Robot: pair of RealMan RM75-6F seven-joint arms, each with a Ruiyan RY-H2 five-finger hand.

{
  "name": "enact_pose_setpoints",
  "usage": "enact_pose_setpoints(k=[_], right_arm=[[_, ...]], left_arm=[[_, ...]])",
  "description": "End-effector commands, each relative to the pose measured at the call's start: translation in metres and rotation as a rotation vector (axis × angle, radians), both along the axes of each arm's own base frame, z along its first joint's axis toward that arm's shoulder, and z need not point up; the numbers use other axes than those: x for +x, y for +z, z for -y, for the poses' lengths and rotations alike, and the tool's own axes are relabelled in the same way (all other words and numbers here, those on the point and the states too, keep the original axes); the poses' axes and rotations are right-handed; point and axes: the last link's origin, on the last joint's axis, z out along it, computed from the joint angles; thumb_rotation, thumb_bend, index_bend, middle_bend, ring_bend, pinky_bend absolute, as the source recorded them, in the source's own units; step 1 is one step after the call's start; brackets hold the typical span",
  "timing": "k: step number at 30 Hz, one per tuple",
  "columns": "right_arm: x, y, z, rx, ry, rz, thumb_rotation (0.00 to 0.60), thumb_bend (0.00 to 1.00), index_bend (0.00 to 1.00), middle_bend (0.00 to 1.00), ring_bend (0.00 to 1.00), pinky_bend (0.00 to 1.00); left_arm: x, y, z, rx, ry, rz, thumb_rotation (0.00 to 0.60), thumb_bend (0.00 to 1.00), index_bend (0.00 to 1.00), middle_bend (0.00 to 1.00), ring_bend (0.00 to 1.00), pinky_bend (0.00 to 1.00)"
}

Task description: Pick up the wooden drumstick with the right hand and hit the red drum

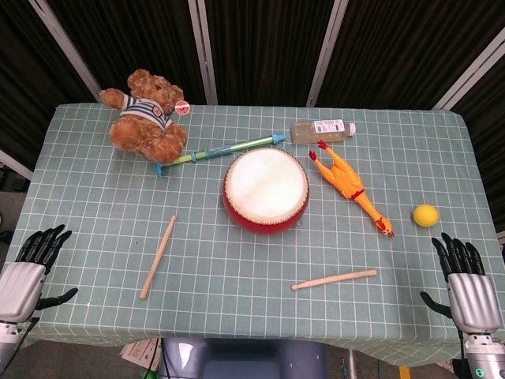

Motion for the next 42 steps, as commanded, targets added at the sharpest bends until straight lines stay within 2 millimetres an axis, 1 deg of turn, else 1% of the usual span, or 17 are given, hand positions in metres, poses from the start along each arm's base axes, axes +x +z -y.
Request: enact_pose_setpoints(k=[1, 14, 15, 17, 18, 19, 20, 21, 22, 23, 25, 27, 29, 34, 39, 42], right_arm=[[0.0, 0.0, 0.0, 0.0, 0.002, 0.001, 0.6, 0.2, 0.0, 0.0, 0.0, 0.0], [0.001, 0.0, 0.0, -0.003, 0.006, 0.002, 0.6, 0.2, 0.0, 0.0, 0.0, 0.0], [0.001, 0.0, 0.001, -0.003, 0.006, 0.004, 0.6, 0.2, 0.0, 0.0, 0.01, 0.02], [0.002, 0.0, 0.002, -0.004, 0.01, 0.009, 0.6, 0.2, 0.0, 0.09, 0.12, 0.18], [0.004, 0.0, 0.004, -0.01, 0.023, 0.011, 0.6, 0.2, 0.0, 0.21, 0.26, 0.33], [0.006, 0.001, 0.006, -0.02, 0.038, 0.011, 0.6, 0.2, 0.0, 0.37, 0.43, 0.49], [0.008, 0.001, 0.008, -0.026, 0.054, 0.011, 0.6, 0.2, 0.01, 0.47, 0.54, 0.57], [0.009, -0.001, 0.011, -0.022, 0.066, 0.012, 0.6, 0.2, 0.03, 0.62, 0.68, 0.67], [0.01, -0.002, 0.012, -0.014, 0.07, 0.014, 0.6, 0.2, 0.09, 0.76, 0.81, 0.76], [0.01, -0.005, 0.013, 0.003, 0.07, 0.016, 0.6, 0.2, 0.12, 0.8, 0.85, 0.79], [0.012, -0.011, 0.015, 0.041, 0.071, 0.01, 0.6, 0.2, 0.23, 0.92, 0.96, 0.87], [0.015, -0.018, 0.019, 0.073, 0.086, -0.014, 0.6, 0.2, 0.28, 0.98, 1.0, 0.9], [0.019, -0.025, 0.024, 0.095, 0.099, -0.028, 0.6, 0.2, 0.31, 1.0, 1.0, 0.91], [0.03, -0.05, 0.035, 0.159, 0.116, -0.051, 0.6, 0.21, 0.34, 1.0, 1.0, 0.92], [0.035, -0.079, 0.039, 0.236, 0.142, -0.138, 0.6, 0.25, 0.35, 1.0, 1.0, 0.92], [0.036, -0.093, 0.04, 0.261, 0.151, -0.16, 0.6, 0.27, 0.36, 1.0, 1.0, 0.92]], left_arm=[[0.0, 0.0, 0.0, 0.002, 0.0, -0.002, 0.6, 0.0, 0.0, 0.0, 0.0, 0.0], [0.0, 0.0, 0.0, 0.001, 0.001, -0.001, 0.6, 0.0, 0.0, 0.0, 0.0, 0.0], [0.0, -0.001, 0.0, 0.0, 0.002, -0.001, 0.6, 0.0, 0.0, 0.0, 0.0, 0.0], [0.0, -0.001, 0.0, -0.002, 0.004, 0.0, 0.6, 0.0, 0.0, 0.0, 0.0, 0.0], [0.0, -0.001, 0.0, -0.003, 0.004, 0.001, 0.6, 0.0, 0.0, 0.0, 0.0, 0.0], [0.0, -0.001, 0.0, -0.003, 0.003, 0.002, 0.6, 0.0, 0.0, 0.0, 0.0, 0.0], [0.0, -0.001, 0.0, -0.003, 0.002, 0.001, 0.6, 0.0, 0.0, 0.0, 0.0, 0.0], [0.0, -0.001, 0.001, -0.003, 0.001, 0.001, 0.6, 0.0, 0.0, 0.0, 0.0, 0.0], [0.0, -0.001, 0.001, -0.003, 0.001, 0.001, 0.6, 0.0, 0.0, 0.0, 0.0, 0.0], [0.001, -0.001, 0.001, -0.003, 0.0, 0.001, 0.6, 0.0, 0.0, 0.0, 0.0, 0.0], [0.001, -0.002, 0.0, -0.003, -0.003, 0.0, 0.6, 0.0, 0.0, 0.0, 0.0, 0.0], [0.001, -0.003, 0.001, -0.006, -0.003, -0.003, 0.6, 0.0, 0.0, 0.0, 0.0, 0.0], [0.001, -0.003, 0.001, -0.005, -0.002, -0.003, 0.6, 0.0, 0.0, 0.0, 0.0, 0.0], [0.001, -0.002, 0.001, -0.005, 0.0, 0.0, 0.6, 0.0, 0.0, 0.0, 0.0, 0.0], [0.001, -0.002, 0.001, -0.009, -0.001, 0.003, 0.6, 0.0, 0.0, 0.0, 0.0, 0.0], [0.001, -0.002, 0.001, -0.012, -0.001, 0.005, 0.6, 0.0, 0.0, 0.0, 0.0, 0.0]])
